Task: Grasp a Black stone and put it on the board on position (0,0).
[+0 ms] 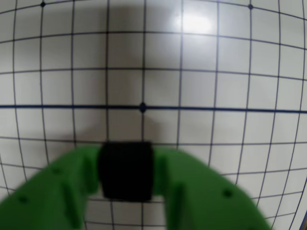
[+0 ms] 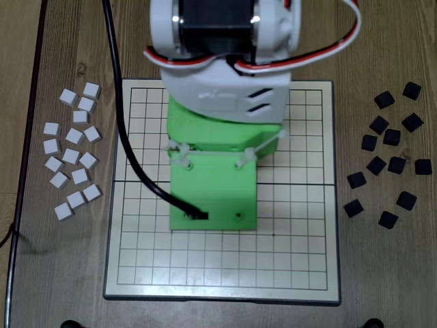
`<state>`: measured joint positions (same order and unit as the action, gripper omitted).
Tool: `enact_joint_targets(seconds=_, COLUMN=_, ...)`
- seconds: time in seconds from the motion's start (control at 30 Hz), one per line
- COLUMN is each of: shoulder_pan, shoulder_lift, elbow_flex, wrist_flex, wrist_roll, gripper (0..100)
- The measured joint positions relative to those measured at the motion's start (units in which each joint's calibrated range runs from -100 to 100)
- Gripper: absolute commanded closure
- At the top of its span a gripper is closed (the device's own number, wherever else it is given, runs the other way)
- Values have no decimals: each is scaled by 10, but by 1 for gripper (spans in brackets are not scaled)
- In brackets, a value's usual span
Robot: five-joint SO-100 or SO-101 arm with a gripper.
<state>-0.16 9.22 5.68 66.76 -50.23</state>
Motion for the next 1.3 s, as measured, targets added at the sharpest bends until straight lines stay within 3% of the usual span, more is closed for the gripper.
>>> enact_joint_targets(seconds=0.7, shoulder_pan=0, shoulder_lift=5, elbow_flex=62, wrist_flex=-80, wrist_roll=0, gripper=94)
enact_joint_targets(seconds=1.3, shoulder_pan=0, shoulder_lift=41, elbow_flex=62, wrist_flex=-88, wrist_roll=0, gripper=94)
